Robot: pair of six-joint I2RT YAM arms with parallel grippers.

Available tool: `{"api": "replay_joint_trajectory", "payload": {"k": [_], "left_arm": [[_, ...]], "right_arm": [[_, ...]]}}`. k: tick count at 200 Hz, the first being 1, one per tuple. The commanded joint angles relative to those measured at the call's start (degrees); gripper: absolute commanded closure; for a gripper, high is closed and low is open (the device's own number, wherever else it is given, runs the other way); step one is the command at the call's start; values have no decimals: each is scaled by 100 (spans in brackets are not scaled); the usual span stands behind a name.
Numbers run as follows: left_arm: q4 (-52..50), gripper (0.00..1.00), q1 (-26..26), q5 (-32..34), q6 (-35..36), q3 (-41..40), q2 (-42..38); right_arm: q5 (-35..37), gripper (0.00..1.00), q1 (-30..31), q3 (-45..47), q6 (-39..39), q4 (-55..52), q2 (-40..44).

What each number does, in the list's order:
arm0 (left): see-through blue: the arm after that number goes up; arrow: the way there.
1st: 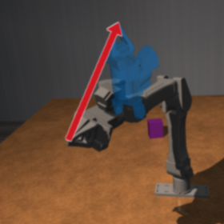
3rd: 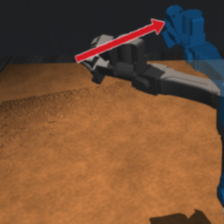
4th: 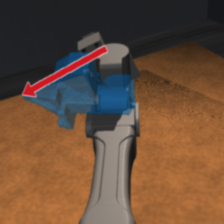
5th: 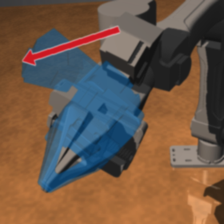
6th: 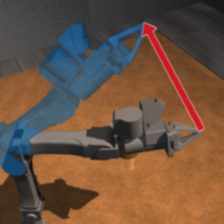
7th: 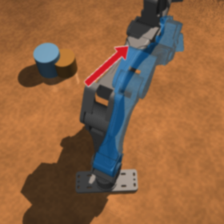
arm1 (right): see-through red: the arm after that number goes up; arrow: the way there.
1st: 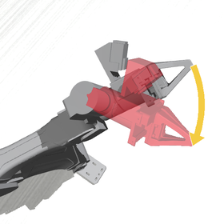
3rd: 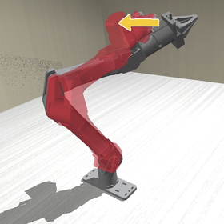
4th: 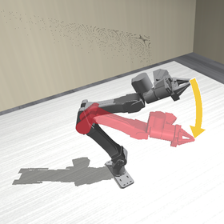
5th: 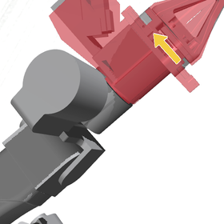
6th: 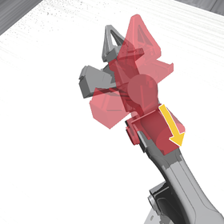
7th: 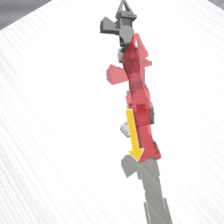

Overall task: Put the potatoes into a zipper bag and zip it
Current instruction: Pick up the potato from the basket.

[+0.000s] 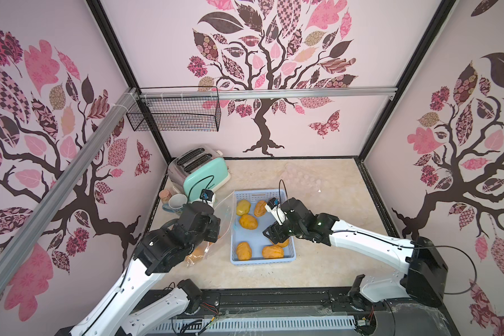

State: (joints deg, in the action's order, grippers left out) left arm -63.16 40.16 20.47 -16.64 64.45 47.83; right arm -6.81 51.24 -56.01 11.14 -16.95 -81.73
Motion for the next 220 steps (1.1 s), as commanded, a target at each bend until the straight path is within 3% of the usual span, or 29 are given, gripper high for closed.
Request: {"api": "replay_joint_trajectory", "payload": {"k": [1, 64, 149, 220], "left_arm": [[711, 100, 8, -428, -121, -577, -159], [1412, 100, 10, -731, -208, -1425, -673], [1542, 100, 9, -680, -184, -1774, -1013], [1570, 100, 10, -737, -155, -1805, -952]], "right_arm": [[39, 22, 19, -360, -448, 2, -498], [-320, 10, 13, -1133, -1573, 659, -1902], [-33, 7, -40, -2481, -2185, 420, -3379], [-271, 24, -44, -2260, -1887, 571, -3495]]}}
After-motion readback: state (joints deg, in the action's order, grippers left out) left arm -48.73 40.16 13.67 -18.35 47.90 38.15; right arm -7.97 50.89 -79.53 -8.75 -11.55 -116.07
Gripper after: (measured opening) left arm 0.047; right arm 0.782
